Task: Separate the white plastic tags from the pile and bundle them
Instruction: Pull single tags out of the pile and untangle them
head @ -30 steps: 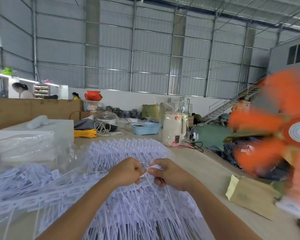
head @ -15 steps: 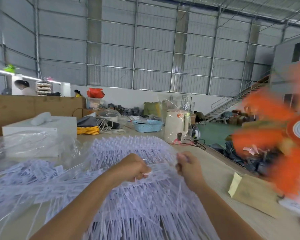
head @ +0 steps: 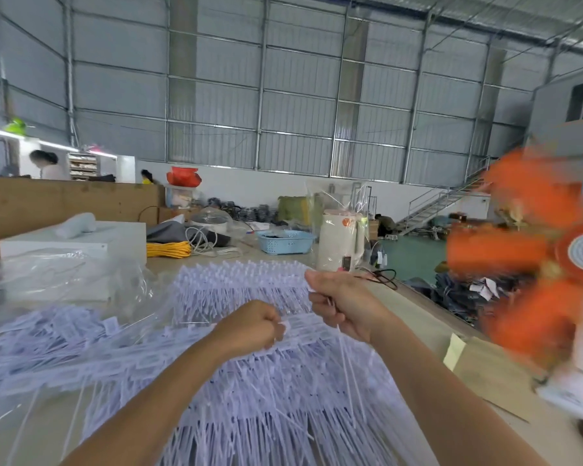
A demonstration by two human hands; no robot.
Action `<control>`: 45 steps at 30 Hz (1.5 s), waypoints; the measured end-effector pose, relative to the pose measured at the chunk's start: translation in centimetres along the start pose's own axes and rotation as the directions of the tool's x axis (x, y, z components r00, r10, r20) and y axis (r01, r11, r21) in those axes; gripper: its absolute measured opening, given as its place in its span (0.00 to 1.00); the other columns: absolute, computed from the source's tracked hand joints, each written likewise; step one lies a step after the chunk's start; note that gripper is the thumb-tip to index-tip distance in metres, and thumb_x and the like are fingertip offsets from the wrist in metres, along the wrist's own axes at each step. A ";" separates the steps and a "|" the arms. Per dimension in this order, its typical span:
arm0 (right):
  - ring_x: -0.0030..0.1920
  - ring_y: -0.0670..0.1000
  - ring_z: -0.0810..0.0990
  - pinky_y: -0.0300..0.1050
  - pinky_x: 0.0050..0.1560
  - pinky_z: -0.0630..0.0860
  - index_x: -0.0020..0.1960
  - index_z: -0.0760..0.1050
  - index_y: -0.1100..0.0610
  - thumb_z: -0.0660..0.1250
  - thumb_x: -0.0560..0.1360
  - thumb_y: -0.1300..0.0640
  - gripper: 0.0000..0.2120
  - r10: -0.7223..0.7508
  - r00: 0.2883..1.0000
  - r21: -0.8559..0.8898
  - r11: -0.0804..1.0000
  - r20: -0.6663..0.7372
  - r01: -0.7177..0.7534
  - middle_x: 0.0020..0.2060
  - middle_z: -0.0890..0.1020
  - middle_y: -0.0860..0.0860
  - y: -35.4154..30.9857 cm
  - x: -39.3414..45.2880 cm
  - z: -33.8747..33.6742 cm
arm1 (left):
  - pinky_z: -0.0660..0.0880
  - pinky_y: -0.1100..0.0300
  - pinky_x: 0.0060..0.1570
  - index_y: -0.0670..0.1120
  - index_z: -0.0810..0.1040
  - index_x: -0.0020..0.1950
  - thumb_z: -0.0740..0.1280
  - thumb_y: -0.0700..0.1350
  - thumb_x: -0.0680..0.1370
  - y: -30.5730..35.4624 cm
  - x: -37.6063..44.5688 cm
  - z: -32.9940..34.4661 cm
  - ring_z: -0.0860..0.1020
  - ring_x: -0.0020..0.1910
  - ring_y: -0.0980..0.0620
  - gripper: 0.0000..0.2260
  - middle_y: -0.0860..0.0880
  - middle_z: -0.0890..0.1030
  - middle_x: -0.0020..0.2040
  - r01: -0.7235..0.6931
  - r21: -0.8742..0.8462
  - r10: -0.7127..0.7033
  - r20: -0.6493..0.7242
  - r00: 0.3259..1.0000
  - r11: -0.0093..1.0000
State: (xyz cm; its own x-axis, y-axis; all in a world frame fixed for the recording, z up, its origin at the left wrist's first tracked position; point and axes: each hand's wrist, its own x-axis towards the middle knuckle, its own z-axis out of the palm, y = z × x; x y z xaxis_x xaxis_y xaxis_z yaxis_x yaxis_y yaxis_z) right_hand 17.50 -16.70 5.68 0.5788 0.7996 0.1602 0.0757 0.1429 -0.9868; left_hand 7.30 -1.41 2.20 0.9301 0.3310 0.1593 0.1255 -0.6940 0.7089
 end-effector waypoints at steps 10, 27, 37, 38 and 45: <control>0.27 0.45 0.68 0.36 0.24 0.61 0.45 0.68 0.55 0.68 0.73 0.43 0.17 -0.004 1.000 -0.367 0.930 -0.003 0.002 0.31 0.71 0.51 3.0 0.6 1.7 | 0.69 0.58 0.40 0.57 0.72 0.35 0.64 0.43 0.76 1.5 -0.3 -1.0 0.74 0.36 0.53 0.12 0.53 0.77 0.37 -0.189 0.158 0.190 0.007 0.982 0.969; 0.20 0.47 0.62 0.33 0.23 0.57 0.37 0.68 0.58 0.66 0.77 0.59 0.12 -0.107 0.994 -0.338 0.937 -0.036 0.088 0.20 0.65 0.48 3.3 1.1 1.3 | 0.69 0.62 0.34 0.49 0.73 0.32 0.60 0.69 0.73 -0.1 0.0 -0.7 0.73 0.23 0.60 0.24 0.53 0.79 0.26 0.028 0.394 0.037 -0.156 0.987 0.919; 0.24 0.47 0.59 0.37 0.23 0.56 0.41 0.71 0.57 0.67 0.67 0.34 0.24 -0.052 0.985 -0.348 0.937 -0.165 -0.008 0.26 0.63 0.48 2.6 1.2 0.8 | 0.59 0.60 0.29 0.48 0.63 0.27 0.62 0.67 0.73 -0.2 0.1 -0.7 0.65 0.24 0.54 0.26 0.52 0.63 0.24 0.014 0.384 0.075 -0.216 0.973 0.923; 0.24 0.46 0.59 0.37 0.23 0.56 0.40 0.69 0.57 0.66 0.70 0.37 0.22 -0.047 0.986 -0.329 0.944 -0.158 -0.008 0.25 0.63 0.46 2.7 1.2 0.9 | 0.57 0.60 0.28 0.49 0.62 0.26 0.62 0.67 0.74 -0.2 0.1 -0.6 0.63 0.23 0.54 0.27 0.52 0.61 0.23 0.012 0.390 0.079 -0.218 0.973 0.921; 0.23 0.47 0.60 0.35 0.22 0.56 0.32 0.65 0.56 0.68 0.76 0.57 0.17 -0.093 0.975 -0.260 0.965 -0.200 0.038 0.24 0.63 0.49 3.1 1.7 1.3 | 0.56 0.61 0.28 0.49 0.60 0.27 0.60 0.67 0.74 -0.2 0.1 -0.6 0.63 0.24 0.54 0.27 0.52 0.60 0.24 -0.007 0.427 0.101 -0.198 0.975 0.904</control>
State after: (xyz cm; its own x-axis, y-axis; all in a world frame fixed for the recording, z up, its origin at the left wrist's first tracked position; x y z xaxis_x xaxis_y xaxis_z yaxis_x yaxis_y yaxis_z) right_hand 17.68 -14.15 2.96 0.7201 0.6498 0.2433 0.3063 0.0169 -0.9518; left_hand 7.20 -0.82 2.47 0.8511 0.3796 0.3628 0.2548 -0.9027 0.3468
